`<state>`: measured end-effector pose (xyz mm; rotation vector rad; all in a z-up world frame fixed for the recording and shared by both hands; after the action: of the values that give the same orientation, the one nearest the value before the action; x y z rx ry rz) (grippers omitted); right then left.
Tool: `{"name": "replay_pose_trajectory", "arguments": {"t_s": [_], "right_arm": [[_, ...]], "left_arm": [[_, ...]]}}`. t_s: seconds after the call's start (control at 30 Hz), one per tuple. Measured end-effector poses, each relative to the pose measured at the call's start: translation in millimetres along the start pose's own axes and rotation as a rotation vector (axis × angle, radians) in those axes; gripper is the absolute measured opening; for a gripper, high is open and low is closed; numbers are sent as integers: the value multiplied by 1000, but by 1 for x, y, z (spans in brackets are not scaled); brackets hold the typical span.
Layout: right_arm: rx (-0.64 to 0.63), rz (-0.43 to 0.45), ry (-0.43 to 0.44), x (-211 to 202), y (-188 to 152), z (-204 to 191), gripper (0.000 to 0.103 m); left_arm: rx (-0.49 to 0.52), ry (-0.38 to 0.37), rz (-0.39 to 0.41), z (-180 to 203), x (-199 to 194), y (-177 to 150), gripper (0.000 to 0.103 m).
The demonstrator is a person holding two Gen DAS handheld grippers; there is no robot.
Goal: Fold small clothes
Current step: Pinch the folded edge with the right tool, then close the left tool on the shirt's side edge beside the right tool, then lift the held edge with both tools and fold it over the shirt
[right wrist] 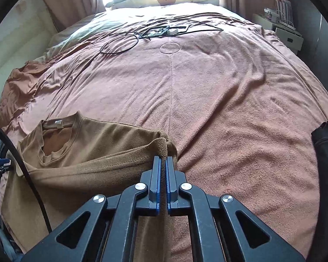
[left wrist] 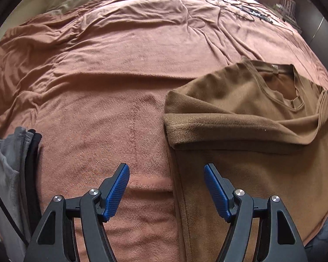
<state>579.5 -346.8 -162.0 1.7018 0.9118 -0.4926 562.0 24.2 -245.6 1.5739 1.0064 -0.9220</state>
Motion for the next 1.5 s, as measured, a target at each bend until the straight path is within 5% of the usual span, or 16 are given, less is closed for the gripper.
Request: {"name": "replay_pose_trajectory", "arguments": {"t_s": [0.3,0.63,0.7,0.83,0.93,1.5], "right_arm": [[13,7,2,-10,-7,0,0],[9,13,15,-13,-2,2,0],[3,13,13,-13,-1,1,0],[-2,23,8,-14,0,-1,0],[-5,35,2,-17,1,-2,0],[-29,131,-51,-40,25,-12,0]], "left_arm": [[-74,18,-17,-2,29,21,72],[-154,-59,53,-5,32,56,55],[-162,-79,65,-4,33,60,50],[-172,-127,67,-1,35,66,18],[-165,-117,112,-1,26,68,10],[-201,-55,302,-24,-38,92,7]]}}
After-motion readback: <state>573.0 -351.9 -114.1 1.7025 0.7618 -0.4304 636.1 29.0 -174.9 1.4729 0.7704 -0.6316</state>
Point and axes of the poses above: each gripper's, at about its wrist camera, not at the fingertips, and x roughly the way its jaws point, z to its right, y to its top, the point moved 7 cm from there along x, roughly the way its jaws point, and after that the axes turned 10 degrees about y, right-handed, at the moved point
